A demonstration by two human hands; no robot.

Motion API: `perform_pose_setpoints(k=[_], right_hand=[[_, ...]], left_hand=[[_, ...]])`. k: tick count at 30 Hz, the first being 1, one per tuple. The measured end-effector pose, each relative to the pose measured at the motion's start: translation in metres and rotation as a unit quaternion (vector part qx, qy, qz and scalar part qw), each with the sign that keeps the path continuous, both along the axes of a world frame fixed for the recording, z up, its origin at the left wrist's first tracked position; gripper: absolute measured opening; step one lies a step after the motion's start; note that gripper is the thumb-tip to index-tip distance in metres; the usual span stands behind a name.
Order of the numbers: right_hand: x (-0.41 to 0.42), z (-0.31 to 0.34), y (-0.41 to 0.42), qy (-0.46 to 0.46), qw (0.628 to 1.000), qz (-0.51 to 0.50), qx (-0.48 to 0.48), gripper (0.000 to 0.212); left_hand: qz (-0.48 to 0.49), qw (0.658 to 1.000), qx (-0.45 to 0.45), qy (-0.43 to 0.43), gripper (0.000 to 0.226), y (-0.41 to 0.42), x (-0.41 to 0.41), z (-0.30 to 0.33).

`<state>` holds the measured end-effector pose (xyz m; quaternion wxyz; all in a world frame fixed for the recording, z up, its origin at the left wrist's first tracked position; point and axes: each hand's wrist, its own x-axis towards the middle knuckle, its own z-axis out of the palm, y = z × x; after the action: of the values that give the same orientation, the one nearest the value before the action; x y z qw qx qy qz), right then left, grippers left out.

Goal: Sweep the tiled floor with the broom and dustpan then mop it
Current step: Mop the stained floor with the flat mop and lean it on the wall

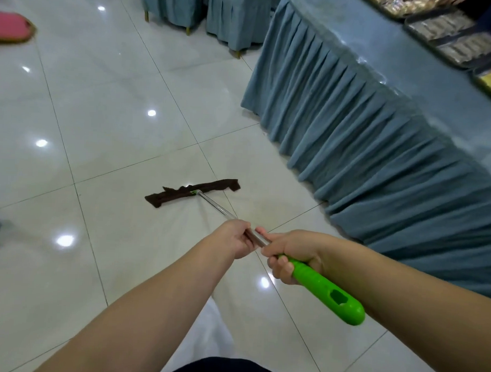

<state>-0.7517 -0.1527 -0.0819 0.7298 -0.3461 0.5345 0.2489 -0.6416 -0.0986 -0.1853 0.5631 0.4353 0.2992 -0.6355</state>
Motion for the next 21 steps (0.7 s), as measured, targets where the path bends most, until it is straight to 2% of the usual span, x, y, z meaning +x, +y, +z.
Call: perform_pose_setpoints(k=[5,10,21], right_hand=[[0.063,-0.003,-0.046,0.0,1.0,0.029,0.0,0.052],[0.131,-0.003,-0.088,0.016,0.995,0.086,-0.041,0.062],[0.243,-0.021,-0.124,-0.005,0.994,0.094,-0.048,0.056]], left_hand=[[0.032,0.999,-0.002,0.015,0.022,-0.036,0.064,0.003],[0.061,0.998,0.002,0.027,0.021,-0.073,0.126,0.003],[0.119,0.992,0.048,0.006,0.024,-0.117,0.231,-0.006]])
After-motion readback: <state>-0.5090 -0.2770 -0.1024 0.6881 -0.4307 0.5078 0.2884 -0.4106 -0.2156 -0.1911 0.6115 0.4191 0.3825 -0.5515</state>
